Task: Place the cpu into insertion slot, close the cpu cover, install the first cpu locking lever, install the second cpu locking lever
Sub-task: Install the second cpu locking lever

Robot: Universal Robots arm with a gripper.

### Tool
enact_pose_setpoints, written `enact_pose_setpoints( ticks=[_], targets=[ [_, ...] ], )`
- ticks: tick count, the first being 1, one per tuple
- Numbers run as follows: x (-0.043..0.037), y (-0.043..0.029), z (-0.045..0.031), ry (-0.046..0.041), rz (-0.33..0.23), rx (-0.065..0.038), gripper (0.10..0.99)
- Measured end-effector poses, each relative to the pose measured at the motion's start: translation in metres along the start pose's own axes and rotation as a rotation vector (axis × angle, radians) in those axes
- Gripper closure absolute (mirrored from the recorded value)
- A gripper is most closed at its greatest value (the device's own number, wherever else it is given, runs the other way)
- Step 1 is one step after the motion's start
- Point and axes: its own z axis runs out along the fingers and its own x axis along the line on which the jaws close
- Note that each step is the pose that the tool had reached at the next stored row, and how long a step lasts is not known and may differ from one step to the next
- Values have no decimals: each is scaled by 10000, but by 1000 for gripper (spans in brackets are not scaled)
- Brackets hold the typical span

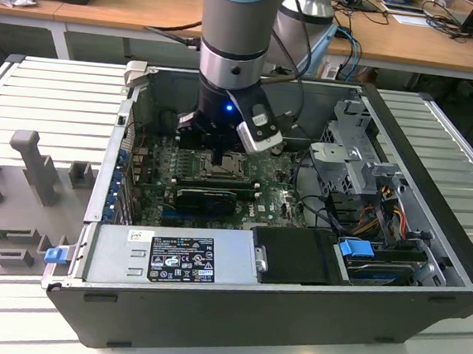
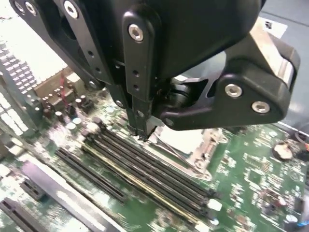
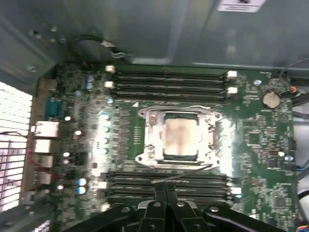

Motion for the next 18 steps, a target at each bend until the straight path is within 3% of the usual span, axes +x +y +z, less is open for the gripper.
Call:
enact_pose_setpoints(
  ticks=[4,7,13,16,18],
  targets=[
    [-19,11,99,8,1,-7,980],
    [101,1,193,12,-28,-8,980],
    [126,-12,328,13,-28,-10,980],
    [181,-16,364,13,-29,-41,980],
    [211,-17,374,10,-29,-136,980]
  ],
)
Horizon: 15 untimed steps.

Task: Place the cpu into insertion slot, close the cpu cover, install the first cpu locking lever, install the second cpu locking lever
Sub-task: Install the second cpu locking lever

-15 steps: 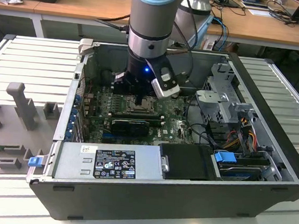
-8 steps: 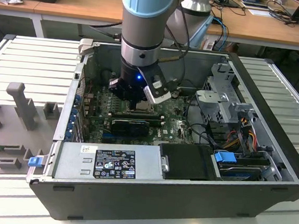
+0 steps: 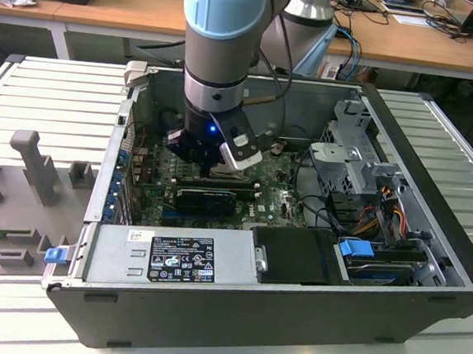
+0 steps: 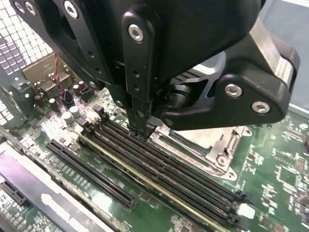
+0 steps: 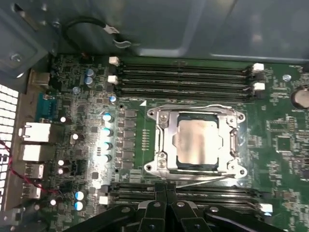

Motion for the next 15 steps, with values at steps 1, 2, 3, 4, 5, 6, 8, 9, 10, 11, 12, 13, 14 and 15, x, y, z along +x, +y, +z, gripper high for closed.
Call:
enact_pose_setpoints(
  ticks=[1,2,3,4,5,6,8,9,10,11,12,13,14,15],
  targets=[
    [11,0,5,-3,0,-76,980],
    [18,-1,10,-5,0,-121,980],
    [29,-2,21,-7,0,-165,980],
    [39,-4,33,-8,-1,-183,980],
    [56,-11,52,-8,-1,-196,980],
    [68,-13,66,-9,-1,-205,980],
    [104,-22,123,-9,0,-225,980],
    [109,-28,156,-9,-2,-236,980],
    [110,-31,174,-9,-3,-247,980],
    [110,-33,186,-10,-2,-263,980],
    [111,-36,197,-11,-1,-291,980],
    [112,-37,207,-12,-1,-322,980],
    [115,-39,220,-14,-1,-369,980],
    [116,-41,227,-15,-1,-409,980]
  ],
)
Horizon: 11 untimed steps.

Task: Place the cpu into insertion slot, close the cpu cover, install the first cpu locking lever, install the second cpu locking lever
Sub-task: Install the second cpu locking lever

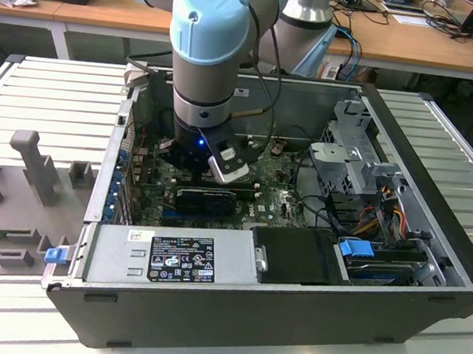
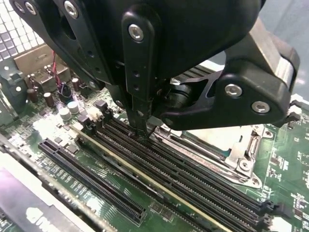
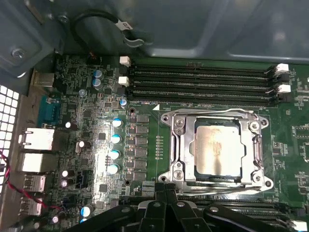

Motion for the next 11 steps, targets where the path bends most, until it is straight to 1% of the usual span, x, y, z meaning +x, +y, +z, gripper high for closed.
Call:
enact_pose_setpoints(
  ticks=[1,3,4,5,6,7,9,10,11],
  targets=[
    [0,-2,8,-3,-2,-90,980],
    [1,-4,22,-7,-1,-216,980],
    [1,-6,32,-10,0,-263,980],
    [0,-10,48,-17,-2,-404,980],
    [1,-12,59,-20,-1,-488,980],
    [2,-19,82,-16,0,-535,980],
    [2,-17,79,-21,-1,-545,980],
    [-1,-6,39,-32,-5,-557,980],
    [0,3,-9,-21,-3,-539,980]
  ],
)
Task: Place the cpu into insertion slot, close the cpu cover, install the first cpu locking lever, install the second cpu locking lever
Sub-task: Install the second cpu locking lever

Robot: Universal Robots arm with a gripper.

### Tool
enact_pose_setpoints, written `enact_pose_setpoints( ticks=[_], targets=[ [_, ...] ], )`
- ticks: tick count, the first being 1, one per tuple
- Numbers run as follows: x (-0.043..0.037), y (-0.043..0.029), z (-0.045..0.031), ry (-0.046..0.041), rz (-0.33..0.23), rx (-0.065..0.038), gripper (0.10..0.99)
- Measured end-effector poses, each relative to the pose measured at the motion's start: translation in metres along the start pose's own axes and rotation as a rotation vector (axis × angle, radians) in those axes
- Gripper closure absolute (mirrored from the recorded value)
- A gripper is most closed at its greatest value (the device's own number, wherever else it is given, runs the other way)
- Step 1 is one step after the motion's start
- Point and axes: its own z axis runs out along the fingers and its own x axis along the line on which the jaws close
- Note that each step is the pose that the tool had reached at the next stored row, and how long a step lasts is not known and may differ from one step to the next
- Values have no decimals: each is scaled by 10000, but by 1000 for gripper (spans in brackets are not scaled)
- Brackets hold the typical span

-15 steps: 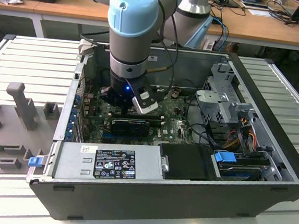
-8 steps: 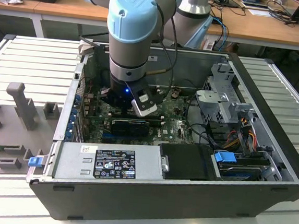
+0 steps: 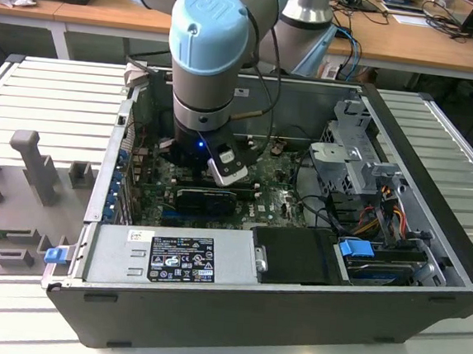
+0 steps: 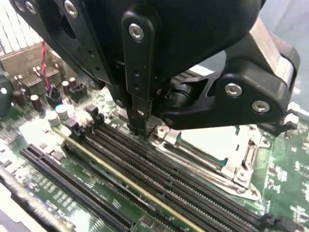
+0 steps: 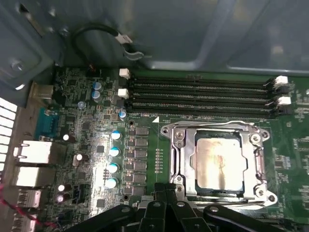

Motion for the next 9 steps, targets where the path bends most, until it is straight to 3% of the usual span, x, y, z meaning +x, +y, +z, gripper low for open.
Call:
enact_pose_setpoints(
  ticks=[7,9],
  targets=[
    [0,36,-128,7,1,185,980],
    [-1,39,-138,5,1,188,980]
  ],
)
